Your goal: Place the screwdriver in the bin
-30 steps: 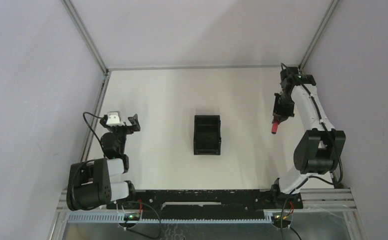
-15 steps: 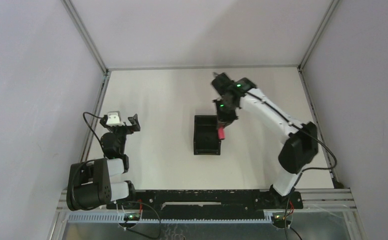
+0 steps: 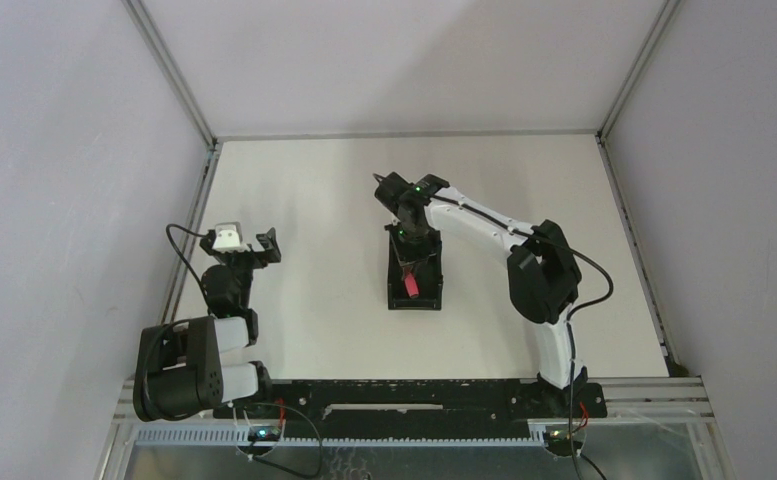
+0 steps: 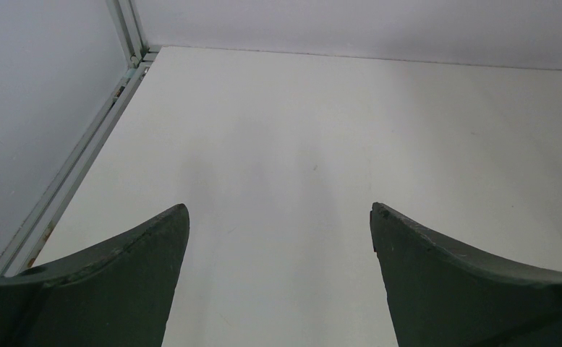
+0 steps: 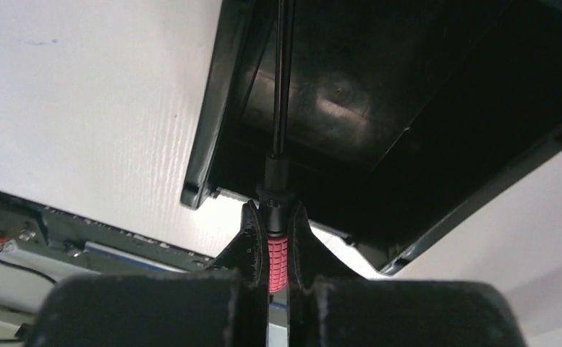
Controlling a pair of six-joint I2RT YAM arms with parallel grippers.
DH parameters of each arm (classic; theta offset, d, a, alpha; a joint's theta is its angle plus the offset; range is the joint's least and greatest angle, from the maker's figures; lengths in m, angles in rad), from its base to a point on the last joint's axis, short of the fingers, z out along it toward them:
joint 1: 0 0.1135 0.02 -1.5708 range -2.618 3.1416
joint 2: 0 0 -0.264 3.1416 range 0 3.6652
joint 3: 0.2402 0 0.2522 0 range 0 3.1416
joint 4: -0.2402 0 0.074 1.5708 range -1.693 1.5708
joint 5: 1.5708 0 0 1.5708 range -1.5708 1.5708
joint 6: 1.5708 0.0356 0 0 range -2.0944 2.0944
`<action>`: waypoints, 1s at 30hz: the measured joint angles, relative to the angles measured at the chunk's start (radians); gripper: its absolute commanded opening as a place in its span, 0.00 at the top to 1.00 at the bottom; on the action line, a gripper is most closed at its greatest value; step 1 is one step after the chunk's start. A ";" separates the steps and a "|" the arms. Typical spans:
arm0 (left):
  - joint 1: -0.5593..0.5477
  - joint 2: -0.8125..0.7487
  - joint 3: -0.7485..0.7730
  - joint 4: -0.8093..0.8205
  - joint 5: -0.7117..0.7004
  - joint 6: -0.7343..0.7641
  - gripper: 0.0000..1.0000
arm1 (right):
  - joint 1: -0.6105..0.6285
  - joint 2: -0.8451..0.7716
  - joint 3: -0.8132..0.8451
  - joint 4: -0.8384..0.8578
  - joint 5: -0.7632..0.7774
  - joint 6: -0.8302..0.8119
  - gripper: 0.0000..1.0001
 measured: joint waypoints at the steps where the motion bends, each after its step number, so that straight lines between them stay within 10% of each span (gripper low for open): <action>1: 0.000 0.000 0.000 0.000 0.000 0.000 0.00 | 0.000 0.003 0.000 0.001 0.002 -0.002 0.86; 6: 0.000 0.000 0.000 0.000 0.000 0.000 0.00 | -0.001 0.043 0.000 0.005 0.057 -0.027 0.52; 19: 0.000 0.000 0.000 0.000 0.000 0.000 0.00 | 0.010 -0.019 0.001 0.000 0.152 -0.039 0.49; 22: 0.000 0.000 0.000 0.000 0.000 0.000 0.00 | 0.012 -0.092 0.001 0.000 0.172 -0.037 0.03; 30: 0.000 0.000 0.000 0.000 0.000 0.000 0.00 | 0.004 -0.404 -0.063 0.074 0.271 -0.084 0.00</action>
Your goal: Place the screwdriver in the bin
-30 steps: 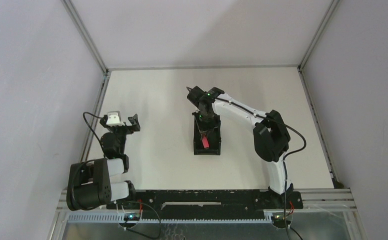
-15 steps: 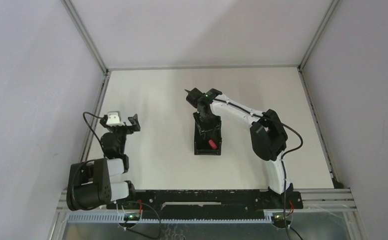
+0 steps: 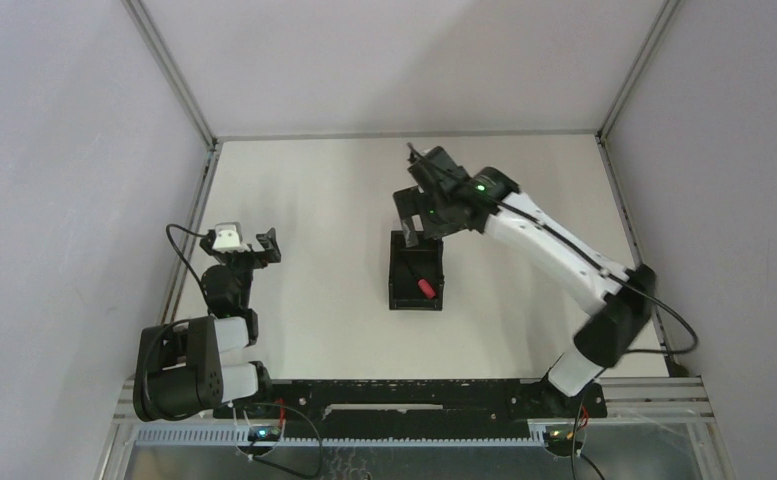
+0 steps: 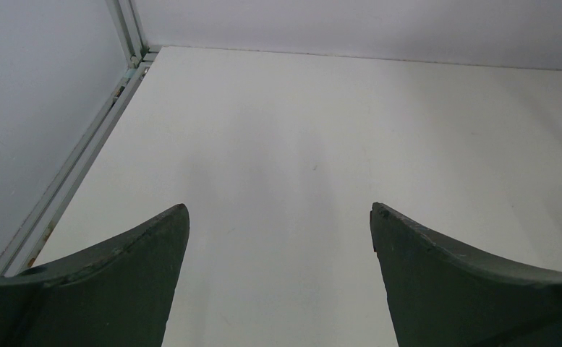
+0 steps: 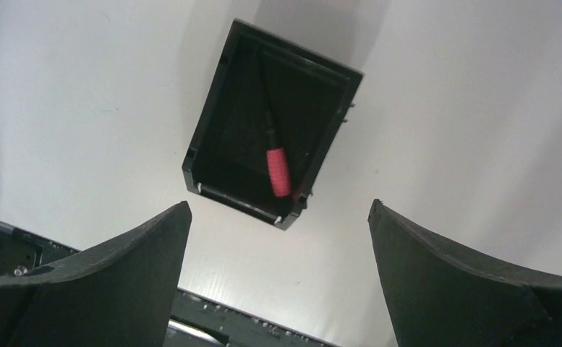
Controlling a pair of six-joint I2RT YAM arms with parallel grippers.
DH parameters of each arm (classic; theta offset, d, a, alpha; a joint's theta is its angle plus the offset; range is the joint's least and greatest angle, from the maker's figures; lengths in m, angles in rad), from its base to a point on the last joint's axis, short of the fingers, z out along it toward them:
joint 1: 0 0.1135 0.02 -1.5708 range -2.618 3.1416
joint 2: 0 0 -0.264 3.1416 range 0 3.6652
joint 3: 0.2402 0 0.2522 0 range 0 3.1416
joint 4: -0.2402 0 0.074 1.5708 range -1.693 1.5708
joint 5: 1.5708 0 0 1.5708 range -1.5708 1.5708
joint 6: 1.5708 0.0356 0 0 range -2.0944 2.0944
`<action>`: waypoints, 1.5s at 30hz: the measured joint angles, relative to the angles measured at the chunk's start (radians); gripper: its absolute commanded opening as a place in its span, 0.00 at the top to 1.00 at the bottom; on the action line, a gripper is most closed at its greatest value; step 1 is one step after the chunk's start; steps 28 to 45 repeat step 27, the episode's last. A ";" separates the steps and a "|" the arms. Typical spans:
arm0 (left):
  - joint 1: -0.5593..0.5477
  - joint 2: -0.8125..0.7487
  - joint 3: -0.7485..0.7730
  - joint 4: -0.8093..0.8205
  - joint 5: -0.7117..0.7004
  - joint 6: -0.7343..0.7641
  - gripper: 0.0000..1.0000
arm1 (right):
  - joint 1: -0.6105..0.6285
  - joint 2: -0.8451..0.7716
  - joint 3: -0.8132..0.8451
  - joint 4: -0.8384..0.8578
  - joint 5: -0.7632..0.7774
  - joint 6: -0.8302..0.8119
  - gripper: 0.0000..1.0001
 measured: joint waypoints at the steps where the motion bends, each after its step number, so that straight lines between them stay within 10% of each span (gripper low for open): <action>1: 0.000 0.000 0.000 0.000 0.000 0.000 0.00 | -0.008 -0.049 -0.031 0.023 0.013 -0.010 0.00; 23: 0.000 0.000 0.000 0.000 0.000 0.000 0.00 | -0.453 -0.729 -1.048 0.562 -0.007 0.012 0.00; 45: 0.000 0.000 0.000 0.000 0.000 0.000 0.00 | -0.453 -0.756 -1.104 0.613 -0.006 0.013 0.00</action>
